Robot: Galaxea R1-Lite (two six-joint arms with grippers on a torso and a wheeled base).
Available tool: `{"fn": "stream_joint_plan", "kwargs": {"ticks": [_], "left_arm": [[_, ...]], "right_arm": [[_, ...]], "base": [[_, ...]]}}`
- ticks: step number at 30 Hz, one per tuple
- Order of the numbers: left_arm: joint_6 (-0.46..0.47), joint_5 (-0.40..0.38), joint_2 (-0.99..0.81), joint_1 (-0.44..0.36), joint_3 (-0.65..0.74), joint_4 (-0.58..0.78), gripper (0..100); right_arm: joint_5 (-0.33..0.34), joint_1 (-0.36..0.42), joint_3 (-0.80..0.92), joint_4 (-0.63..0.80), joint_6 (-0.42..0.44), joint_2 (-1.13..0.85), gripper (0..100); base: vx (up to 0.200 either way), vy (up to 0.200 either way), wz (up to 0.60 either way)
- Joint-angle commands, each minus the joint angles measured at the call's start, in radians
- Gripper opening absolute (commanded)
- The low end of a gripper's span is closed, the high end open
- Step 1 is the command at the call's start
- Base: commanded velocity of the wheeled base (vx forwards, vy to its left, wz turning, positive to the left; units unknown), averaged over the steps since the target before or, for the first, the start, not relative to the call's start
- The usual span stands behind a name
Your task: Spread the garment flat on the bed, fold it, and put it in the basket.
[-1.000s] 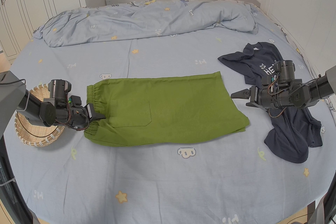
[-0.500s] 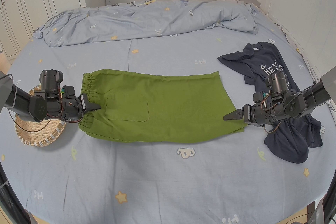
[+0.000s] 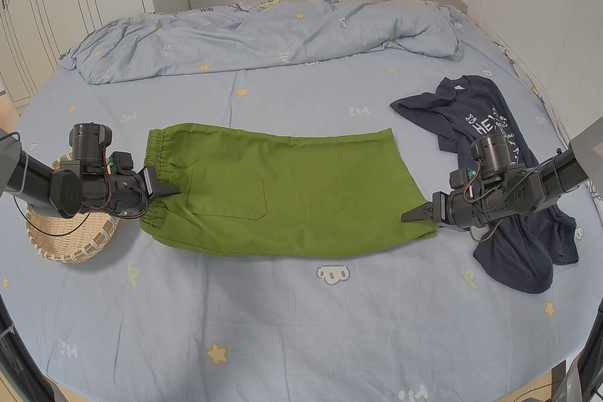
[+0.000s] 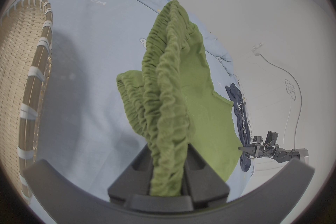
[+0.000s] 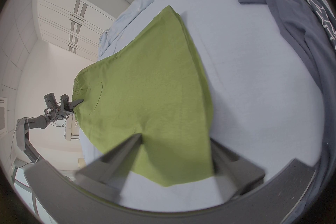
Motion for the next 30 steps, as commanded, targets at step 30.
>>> {"fn": "stream_joint_plan", "kwargs": {"ticks": [30], "left_arm": [[0.187,0.000,-0.249,0.114,0.332,0.139,0]], "right_arm": [[-0.006,0.008,0.419,0.088,-0.042,-0.397,0]], "base": [[0.000,0.000,0.00]]}}
